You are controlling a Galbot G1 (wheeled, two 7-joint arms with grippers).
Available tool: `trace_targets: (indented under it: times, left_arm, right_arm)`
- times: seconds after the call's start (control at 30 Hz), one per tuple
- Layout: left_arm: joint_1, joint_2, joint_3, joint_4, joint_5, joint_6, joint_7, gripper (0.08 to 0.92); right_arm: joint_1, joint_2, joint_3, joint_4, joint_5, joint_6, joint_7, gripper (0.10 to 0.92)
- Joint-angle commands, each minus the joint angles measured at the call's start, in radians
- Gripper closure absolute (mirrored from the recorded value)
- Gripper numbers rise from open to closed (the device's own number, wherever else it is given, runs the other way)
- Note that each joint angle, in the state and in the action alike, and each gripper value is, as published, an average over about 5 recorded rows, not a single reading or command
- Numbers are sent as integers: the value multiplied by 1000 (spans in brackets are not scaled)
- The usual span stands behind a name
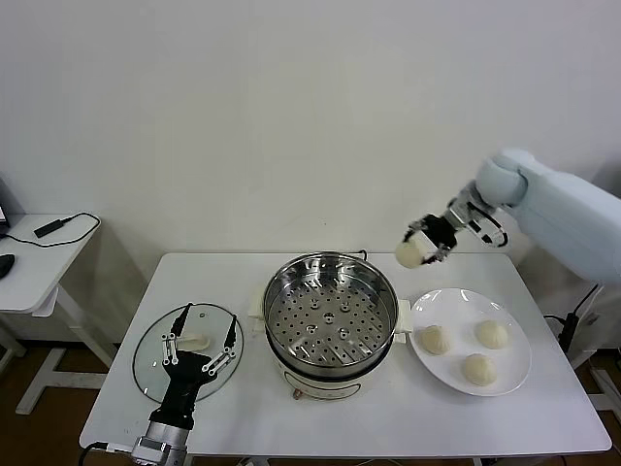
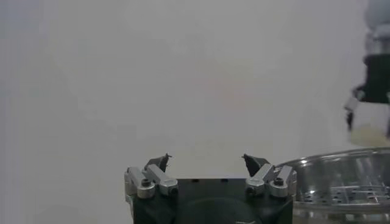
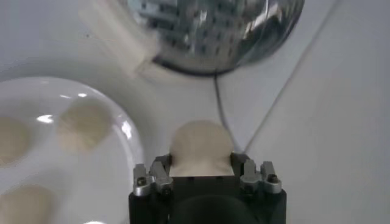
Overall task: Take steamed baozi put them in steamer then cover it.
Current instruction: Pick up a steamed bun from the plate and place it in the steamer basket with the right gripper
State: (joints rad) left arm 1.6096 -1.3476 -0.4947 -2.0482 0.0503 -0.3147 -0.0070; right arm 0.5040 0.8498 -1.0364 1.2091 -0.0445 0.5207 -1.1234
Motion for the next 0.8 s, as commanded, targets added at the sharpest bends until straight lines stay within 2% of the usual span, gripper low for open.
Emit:
trace_targets:
  times: [0.03, 0.3, 0.8]
  left_arm:
    - [4, -1, 2, -6, 2, 2, -1, 177]
    - [5, -3, 3, -10, 2, 1, -3, 177]
    - [4, -3, -2, -9, 0, -5, -7, 177]
  right_arm:
    - [135, 151, -92, 158, -57, 162, -9, 355]
    - [-9, 289, -77, 71, -191, 173, -18, 354]
    - [-142, 361, -57, -74, -304, 149, 0, 321]
